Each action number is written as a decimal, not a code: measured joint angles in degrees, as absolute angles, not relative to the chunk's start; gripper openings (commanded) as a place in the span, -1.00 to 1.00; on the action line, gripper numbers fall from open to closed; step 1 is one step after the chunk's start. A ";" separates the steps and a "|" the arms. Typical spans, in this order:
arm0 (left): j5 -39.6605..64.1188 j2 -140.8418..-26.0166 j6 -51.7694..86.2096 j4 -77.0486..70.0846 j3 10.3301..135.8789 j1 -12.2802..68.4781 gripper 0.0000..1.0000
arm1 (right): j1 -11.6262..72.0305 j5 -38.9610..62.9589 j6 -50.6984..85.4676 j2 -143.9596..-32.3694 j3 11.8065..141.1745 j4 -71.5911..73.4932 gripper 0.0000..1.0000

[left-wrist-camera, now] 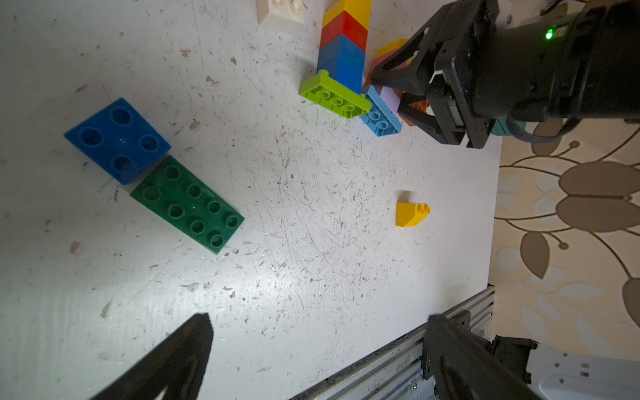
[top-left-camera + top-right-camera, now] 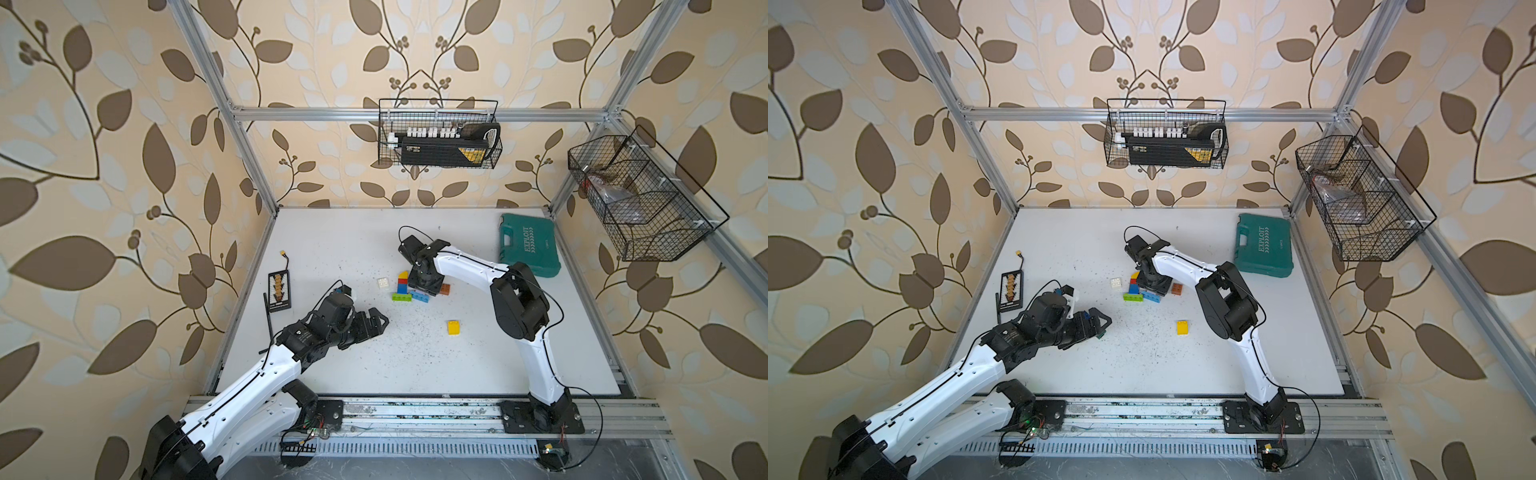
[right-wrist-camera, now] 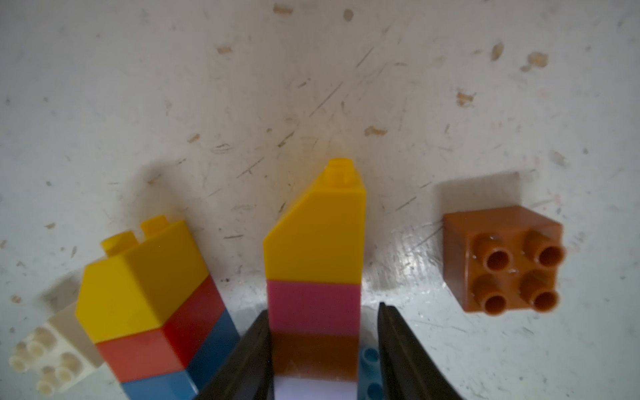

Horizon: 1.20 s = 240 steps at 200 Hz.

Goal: Assemble the number 1 with lego
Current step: Adjust the lego brick at the center of the board, then move the lego brick at the center of the board.

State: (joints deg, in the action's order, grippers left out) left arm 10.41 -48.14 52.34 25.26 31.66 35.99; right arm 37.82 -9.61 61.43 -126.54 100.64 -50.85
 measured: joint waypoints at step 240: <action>-0.97 -71.75 60.84 45.71 46.52 35.97 0.80 | 37.52 -6.04 48.49 -80.73 71.40 -45.28 0.54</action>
State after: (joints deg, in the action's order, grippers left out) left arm -0.97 -71.75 60.84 45.71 46.52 35.97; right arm 37.52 -6.04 48.49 -80.73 71.40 -45.28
